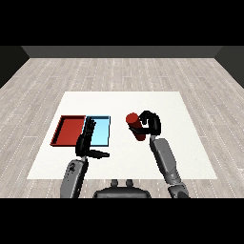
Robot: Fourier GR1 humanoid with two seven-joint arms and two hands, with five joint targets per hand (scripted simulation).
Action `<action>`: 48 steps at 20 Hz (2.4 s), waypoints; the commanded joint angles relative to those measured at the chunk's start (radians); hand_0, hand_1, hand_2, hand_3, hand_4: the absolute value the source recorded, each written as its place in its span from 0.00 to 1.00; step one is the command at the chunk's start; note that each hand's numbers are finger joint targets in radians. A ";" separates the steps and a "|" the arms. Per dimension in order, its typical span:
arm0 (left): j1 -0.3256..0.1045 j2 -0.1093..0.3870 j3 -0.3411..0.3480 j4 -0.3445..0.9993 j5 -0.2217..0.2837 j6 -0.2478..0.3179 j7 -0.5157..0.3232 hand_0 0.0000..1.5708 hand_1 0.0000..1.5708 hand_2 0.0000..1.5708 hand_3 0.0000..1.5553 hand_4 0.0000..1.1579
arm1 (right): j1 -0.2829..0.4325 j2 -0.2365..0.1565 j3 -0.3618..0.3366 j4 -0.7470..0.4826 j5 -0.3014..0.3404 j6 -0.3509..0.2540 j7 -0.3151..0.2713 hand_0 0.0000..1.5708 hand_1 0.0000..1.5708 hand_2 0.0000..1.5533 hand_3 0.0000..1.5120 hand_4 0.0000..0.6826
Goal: Pick the red can and put it in the red box
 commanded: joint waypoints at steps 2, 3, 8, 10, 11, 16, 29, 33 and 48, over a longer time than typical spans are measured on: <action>-0.105 -0.002 -0.049 0.009 -0.049 0.055 0.130 0.00 0.00 0.00 0.00 0.00 | 0.078 0.035 0.117 -0.115 0.028 -0.087 0.005 0.92 0.92 0.91 0.91 0.91; -0.097 -0.002 -0.122 0.019 -0.056 0.116 0.131 0.00 0.00 0.00 0.00 0.00 | 0.088 0.035 0.178 -0.204 0.007 -0.175 0.066 0.92 0.92 0.91 0.91 0.93; -0.159 -0.002 -0.104 0.168 -0.030 0.118 0.081 0.00 0.00 0.00 0.00 0.00 | -0.006 0.036 0.253 -0.085 -0.021 -0.248 -0.012 0.91 0.91 0.92 0.92 0.93; -0.188 -0.002 -0.087 0.168 -0.007 0.120 0.110 0.00 0.00 0.00 0.00 0.00 | 0.040 0.036 0.207 -0.126 0.020 -0.158 -0.033 0.92 0.92 0.92 0.92 0.89; -0.139 -0.002 -0.259 0.211 -0.025 0.248 0.028 0.00 0.00 0.00 0.00 0.00 | 0.101 0.036 0.235 -0.174 0.031 -0.179 -0.025 0.92 0.92 0.92 0.92 0.91; -0.155 -0.002 -0.213 0.234 0.005 0.207 0.057 0.00 0.00 0.00 0.00 0.00 | 0.041 0.036 0.213 -0.140 0.012 -0.170 -0.047 0.92 0.92 0.93 0.92 0.93; -0.183 0.002 -0.202 0.346 0.068 0.170 0.010 0.00 0.00 0.00 0.00 0.00 | 0.035 0.036 0.280 -0.130 -0.006 -0.190 -0.067 0.93 0.93 0.92 0.92 0.97; -0.229 -0.002 -0.335 0.440 0.150 0.293 -0.055 0.00 0.00 0.00 0.00 0.00 | 0.145 0.036 0.325 -0.185 0.002 -0.177 -0.124 0.93 0.93 0.93 0.92 0.98; -0.258 -0.002 -0.346 0.450 0.204 0.252 -0.052 0.00 0.00 0.00 0.00 0.00 | 0.078 0.036 0.427 -0.234 -0.070 -0.295 -0.041 0.98 0.98 0.94 0.94 0.96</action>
